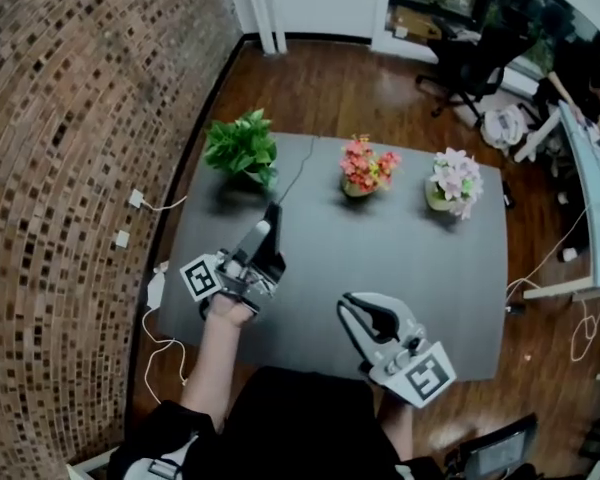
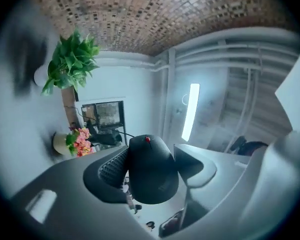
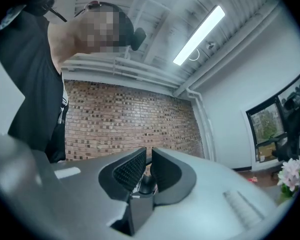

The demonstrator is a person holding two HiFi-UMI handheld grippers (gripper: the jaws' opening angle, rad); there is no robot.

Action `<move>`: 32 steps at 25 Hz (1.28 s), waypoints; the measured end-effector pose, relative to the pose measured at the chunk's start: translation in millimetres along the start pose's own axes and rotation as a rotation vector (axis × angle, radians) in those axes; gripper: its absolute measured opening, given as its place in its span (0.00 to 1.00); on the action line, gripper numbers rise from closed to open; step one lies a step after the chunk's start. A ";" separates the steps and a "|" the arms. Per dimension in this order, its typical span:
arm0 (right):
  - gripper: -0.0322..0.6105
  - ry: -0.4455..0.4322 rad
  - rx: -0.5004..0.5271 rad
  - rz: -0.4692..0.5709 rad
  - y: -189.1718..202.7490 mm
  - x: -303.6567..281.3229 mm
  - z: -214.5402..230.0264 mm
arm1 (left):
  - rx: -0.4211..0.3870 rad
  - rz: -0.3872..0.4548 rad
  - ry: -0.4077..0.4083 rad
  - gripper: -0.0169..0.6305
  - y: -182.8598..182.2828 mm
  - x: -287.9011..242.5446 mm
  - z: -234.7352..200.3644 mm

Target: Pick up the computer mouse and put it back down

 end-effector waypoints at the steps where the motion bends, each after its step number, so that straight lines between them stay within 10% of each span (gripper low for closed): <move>1: 0.07 -0.004 -0.001 0.000 -0.3 -2.0 -0.4 | 0.021 0.009 0.029 0.47 1.2 2.6 8.0; 12: 0.07 -0.022 0.019 -0.007 -2.3 -17.2 -9.0 | -0.073 -0.009 0.123 0.47 -0.6 8.9 71.7; 18: 0.07 -0.005 0.025 -0.026 -4.2 -15.0 -11.3 | -0.263 -0.020 0.053 0.47 0.7 9.8 75.5; 25: 0.07 0.005 0.024 -0.051 -3.2 -18.0 -18.8 | -0.570 -0.048 -0.274 0.47 -0.9 18.4 6.5; 32: 0.07 0.053 0.021 -0.107 -1.2 -25.1 -34.9 | -0.921 -0.214 -0.891 0.47 0.4 9.5 -185.9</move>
Point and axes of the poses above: the fingertips, and each gripper's own axes: x backward along the fingers, z to its right, y out of its underside, the point moved 10 cm from there along x, backward along the fingers, and after that the axes turned 10 degrees about -y, right-handed, at the moved point
